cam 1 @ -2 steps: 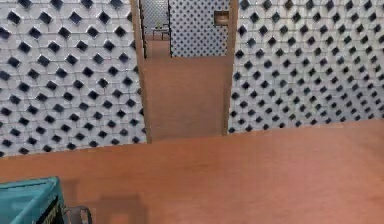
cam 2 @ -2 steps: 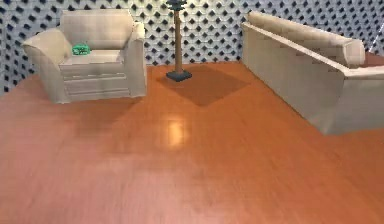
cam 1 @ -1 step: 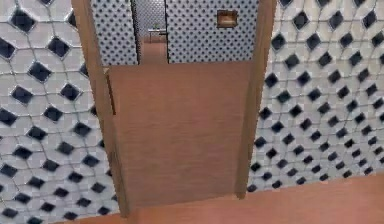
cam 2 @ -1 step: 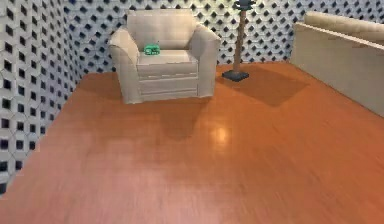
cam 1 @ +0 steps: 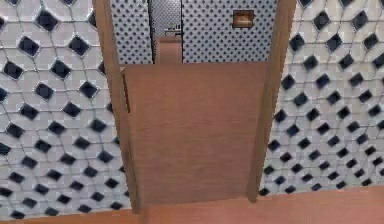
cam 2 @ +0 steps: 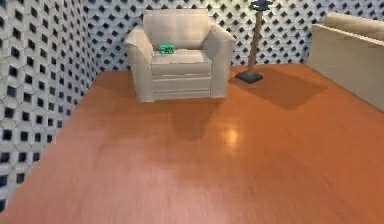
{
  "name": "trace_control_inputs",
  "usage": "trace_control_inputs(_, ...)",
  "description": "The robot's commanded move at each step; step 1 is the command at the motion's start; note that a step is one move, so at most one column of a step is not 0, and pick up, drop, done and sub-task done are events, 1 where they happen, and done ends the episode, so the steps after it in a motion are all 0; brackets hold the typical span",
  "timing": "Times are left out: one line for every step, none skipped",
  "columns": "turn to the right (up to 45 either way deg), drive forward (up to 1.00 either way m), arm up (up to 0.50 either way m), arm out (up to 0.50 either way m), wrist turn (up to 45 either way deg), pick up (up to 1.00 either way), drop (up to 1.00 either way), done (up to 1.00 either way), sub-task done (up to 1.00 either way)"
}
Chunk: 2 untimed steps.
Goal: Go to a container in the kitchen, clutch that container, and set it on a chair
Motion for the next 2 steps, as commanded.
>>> trace_control_inputs(0.0,1.0,0.0,0.0,0.0,0.0,0.0,0.0,0.0)
trace_control_inputs(3.0,0.0,0.0,0.0,0.0,0.0,0.0,0.0,0.0)
